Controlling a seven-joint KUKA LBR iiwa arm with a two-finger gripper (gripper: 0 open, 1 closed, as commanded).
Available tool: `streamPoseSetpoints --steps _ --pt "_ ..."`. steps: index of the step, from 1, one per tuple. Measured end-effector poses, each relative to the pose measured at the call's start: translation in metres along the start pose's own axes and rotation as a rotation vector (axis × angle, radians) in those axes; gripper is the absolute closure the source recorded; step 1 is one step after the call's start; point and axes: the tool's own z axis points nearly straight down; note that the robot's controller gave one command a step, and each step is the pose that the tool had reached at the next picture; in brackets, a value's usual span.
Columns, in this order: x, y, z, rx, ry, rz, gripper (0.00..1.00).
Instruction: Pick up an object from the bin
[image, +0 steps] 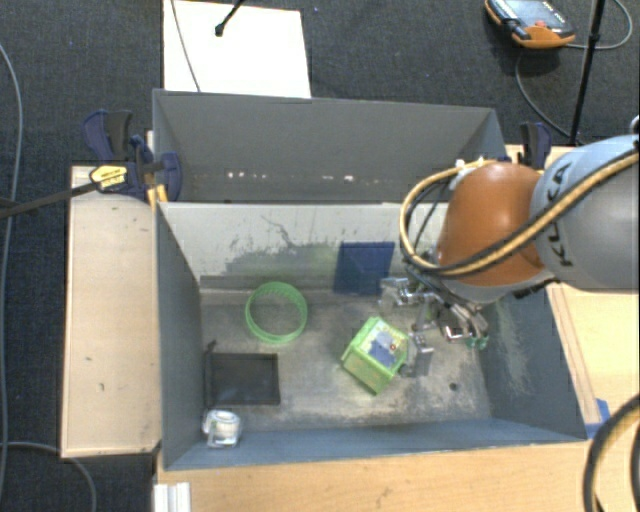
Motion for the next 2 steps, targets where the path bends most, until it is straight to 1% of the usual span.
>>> streamPoseSetpoints --steps 1,2 --pt "-0.01 0.015 0.048 -0.001 0.003 -0.068 0.0" --pt "-0.005 0.006 0.027 0.0 -0.004 -0.067 1.0"
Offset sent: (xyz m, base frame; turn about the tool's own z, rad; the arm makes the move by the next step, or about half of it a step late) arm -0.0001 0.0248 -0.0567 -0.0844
